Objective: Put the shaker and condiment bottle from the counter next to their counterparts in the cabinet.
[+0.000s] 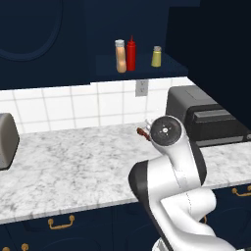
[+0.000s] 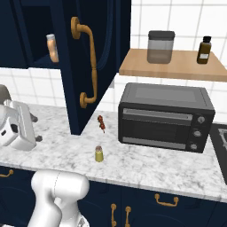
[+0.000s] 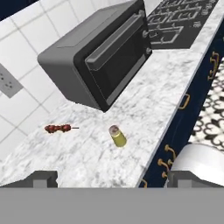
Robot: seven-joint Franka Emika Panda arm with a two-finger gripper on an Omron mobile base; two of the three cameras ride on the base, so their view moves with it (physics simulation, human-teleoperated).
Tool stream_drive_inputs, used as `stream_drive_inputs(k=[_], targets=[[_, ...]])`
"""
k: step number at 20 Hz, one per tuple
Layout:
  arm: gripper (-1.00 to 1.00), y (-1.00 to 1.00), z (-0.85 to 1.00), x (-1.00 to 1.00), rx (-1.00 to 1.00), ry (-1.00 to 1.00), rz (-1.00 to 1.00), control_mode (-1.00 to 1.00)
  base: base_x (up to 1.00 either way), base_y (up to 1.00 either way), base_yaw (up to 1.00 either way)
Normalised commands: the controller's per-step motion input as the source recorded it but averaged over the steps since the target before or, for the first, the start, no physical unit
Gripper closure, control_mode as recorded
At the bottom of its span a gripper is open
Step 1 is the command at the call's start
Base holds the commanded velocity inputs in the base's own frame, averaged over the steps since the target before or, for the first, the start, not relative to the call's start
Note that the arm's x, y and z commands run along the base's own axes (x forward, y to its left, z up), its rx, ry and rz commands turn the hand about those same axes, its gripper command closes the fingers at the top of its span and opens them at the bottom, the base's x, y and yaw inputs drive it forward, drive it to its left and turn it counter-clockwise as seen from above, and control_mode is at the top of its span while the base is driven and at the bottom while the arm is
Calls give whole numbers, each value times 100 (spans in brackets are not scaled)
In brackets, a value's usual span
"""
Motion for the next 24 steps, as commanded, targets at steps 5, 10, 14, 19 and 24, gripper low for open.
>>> stream_drive_inputs(k=[5, 10, 14, 19, 24], targets=[[-100, -19, -25, 0, -16, -7, -6, -100, 0, 0, 0], [-100, -30, -33, 9, -12, -3, -8, -100, 0, 0, 0], [-100, -38, -30, 11, -8, -4, -8, -100, 0, 0, 0], [-100, -26, -57, 8, -6, -1, -6, -100, 0, 0, 0], [-100, -9, -73, 10, -7, -3, -2, -100, 0, 0, 0]])
